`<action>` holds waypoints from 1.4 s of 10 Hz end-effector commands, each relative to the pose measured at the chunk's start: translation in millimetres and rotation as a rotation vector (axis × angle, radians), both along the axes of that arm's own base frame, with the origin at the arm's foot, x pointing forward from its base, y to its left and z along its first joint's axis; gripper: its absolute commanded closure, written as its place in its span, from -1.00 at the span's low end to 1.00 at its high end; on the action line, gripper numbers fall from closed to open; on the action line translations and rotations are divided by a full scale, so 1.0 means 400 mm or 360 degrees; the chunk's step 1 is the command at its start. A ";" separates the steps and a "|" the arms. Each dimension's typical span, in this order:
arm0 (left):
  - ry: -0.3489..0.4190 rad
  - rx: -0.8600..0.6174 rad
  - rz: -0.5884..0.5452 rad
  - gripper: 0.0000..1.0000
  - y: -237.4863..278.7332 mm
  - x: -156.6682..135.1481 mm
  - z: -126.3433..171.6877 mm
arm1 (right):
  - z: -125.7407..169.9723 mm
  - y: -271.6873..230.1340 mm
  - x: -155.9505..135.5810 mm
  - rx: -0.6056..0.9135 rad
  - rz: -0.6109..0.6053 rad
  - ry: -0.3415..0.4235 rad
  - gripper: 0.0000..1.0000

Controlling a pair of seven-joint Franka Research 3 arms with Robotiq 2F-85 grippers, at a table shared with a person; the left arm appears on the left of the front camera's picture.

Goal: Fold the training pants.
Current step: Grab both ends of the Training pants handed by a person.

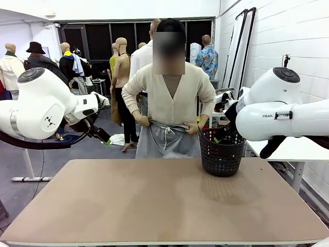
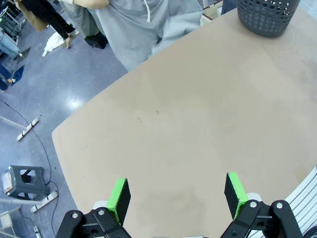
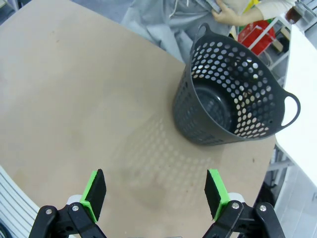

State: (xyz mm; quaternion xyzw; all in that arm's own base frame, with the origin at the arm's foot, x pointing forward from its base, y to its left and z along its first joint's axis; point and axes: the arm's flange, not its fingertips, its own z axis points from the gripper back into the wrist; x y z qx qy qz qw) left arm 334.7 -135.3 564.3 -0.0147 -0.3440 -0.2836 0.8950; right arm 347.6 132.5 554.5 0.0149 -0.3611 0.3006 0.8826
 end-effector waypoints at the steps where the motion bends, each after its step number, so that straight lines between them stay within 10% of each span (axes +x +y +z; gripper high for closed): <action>1: 0.0014 -0.0016 -0.0004 -1.00 -0.001 0.000 0.000 | 0.000 0.000 0.000 0.0000 0.0000 -0.0001 -1.00; 14: 0.0014 -0.0016 -0.0004 -1.00 -0.001 0.000 0.000 | 0.000 0.000 0.000 0.0000 0.0000 -0.0001 -1.00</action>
